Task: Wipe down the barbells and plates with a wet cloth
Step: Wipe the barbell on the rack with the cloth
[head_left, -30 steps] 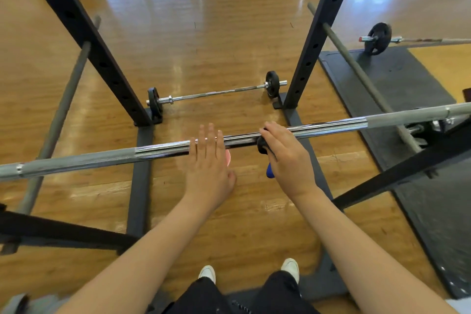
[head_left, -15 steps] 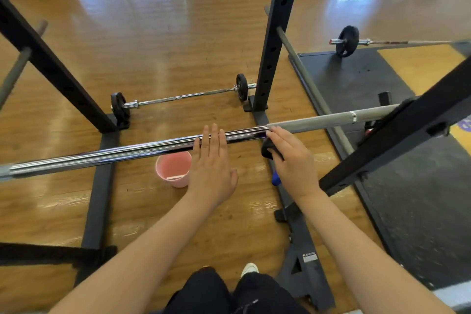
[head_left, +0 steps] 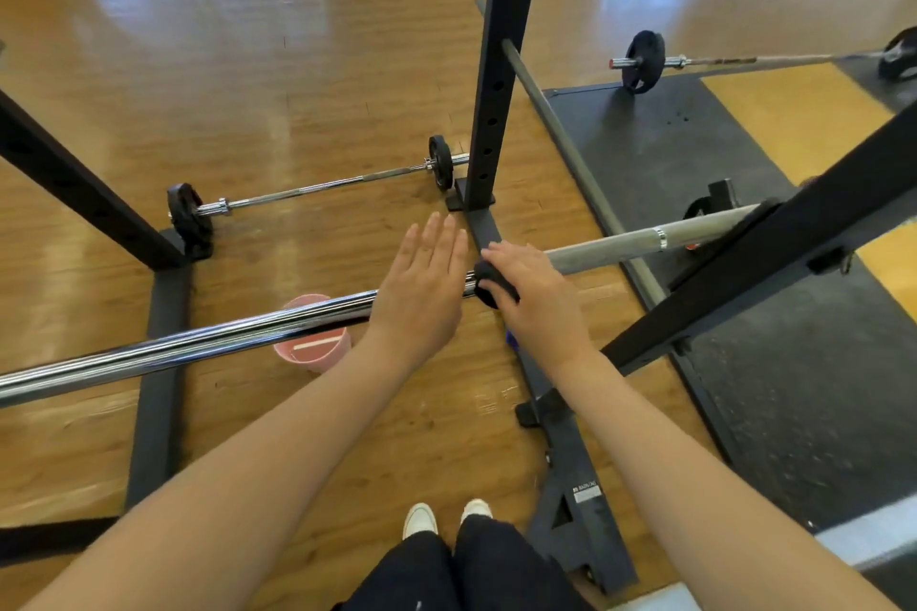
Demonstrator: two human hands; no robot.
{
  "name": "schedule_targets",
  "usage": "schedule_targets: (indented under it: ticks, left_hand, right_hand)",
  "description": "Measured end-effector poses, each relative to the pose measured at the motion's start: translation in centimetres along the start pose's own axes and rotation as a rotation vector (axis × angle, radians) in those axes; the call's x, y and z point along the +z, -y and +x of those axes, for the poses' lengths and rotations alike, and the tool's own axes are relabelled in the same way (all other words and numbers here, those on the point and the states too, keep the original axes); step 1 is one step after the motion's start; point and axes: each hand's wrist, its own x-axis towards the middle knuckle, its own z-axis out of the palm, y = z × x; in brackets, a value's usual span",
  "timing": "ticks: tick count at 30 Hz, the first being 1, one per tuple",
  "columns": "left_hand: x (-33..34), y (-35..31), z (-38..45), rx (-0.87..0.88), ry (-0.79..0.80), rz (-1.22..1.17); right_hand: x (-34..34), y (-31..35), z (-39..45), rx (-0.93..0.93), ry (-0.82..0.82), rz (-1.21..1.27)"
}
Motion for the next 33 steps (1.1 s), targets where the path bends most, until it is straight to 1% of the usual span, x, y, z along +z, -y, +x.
schedule_targets:
  ticks: [2, 4, 7, 10, 12, 14, 16, 18, 22, 25, 28, 29, 31, 33]
  left_hand:
    - [0.4, 0.0, 0.0, 0.010, -0.020, -0.001]
    - [0.4, 0.1, 0.0, 0.018, -0.040, 0.005]
    - [0.5, 0.0, 0.0, -0.002, -0.027, 0.007]
    - [0.6, -0.2, 0.1, -0.013, -0.046, 0.023]
    - [0.8, -0.2, 0.3, -0.031, -0.077, 0.028]
    - [0.6, -0.3, 0.3, -0.060, -0.083, 0.041]
    - [0.5, -0.5, 0.2, -0.066, -0.084, 0.036]
    - [0.5, -0.6, 0.1, -0.069, -0.069, 0.044]
    - [0.7, -0.7, 0.0, -0.099, -0.060, 0.039]
    - [0.8, -0.7, 0.0, -0.099, -0.056, 0.038]
    - [0.9, -0.7, 0.1, -0.105, -0.067, 0.040]
    - [0.9, -0.7, 0.1, -0.106, -0.069, 0.034]
    - [0.8, -0.7, 0.1, -0.103, -0.058, 0.026]
    - [0.7, -0.7, 0.1, -0.102, -0.045, 0.024]
  right_hand:
    - [0.0, -1.1, -0.4, -0.052, 0.013, -0.007]
    - [-1.0, -3.2, -0.9, -0.046, -0.024, -0.017]
    - [-3.6, -6.3, -1.1, 0.062, -0.093, -0.055]
    - [-4.3, -5.6, 0.4, 0.129, -0.165, -0.064]
    - [-2.9, -2.8, 1.6, 0.050, -0.155, -0.009]
    - [-0.9, -0.8, 2.1, -0.064, -0.070, 0.038]
    - [0.0, -0.9, 1.8, -0.131, -0.004, 0.048]
    - [-0.4, -2.9, 0.8, -0.159, -0.007, 0.033]
    - [-3.1, -8.0, -0.2, -0.057, -0.117, -0.012]
    - [-4.4, -9.8, -0.6, 0.017, -0.174, -0.083]
    - [-3.7, -8.1, 0.0, 0.143, -0.224, -0.046]
    - [-3.0, -6.9, 0.3, 0.148, -0.217, -0.017]
    - [-1.1, -4.0, 0.6, 0.072, -0.173, 0.033]
    - [0.6, -1.7, 0.2, -0.018, -0.127, 0.033]
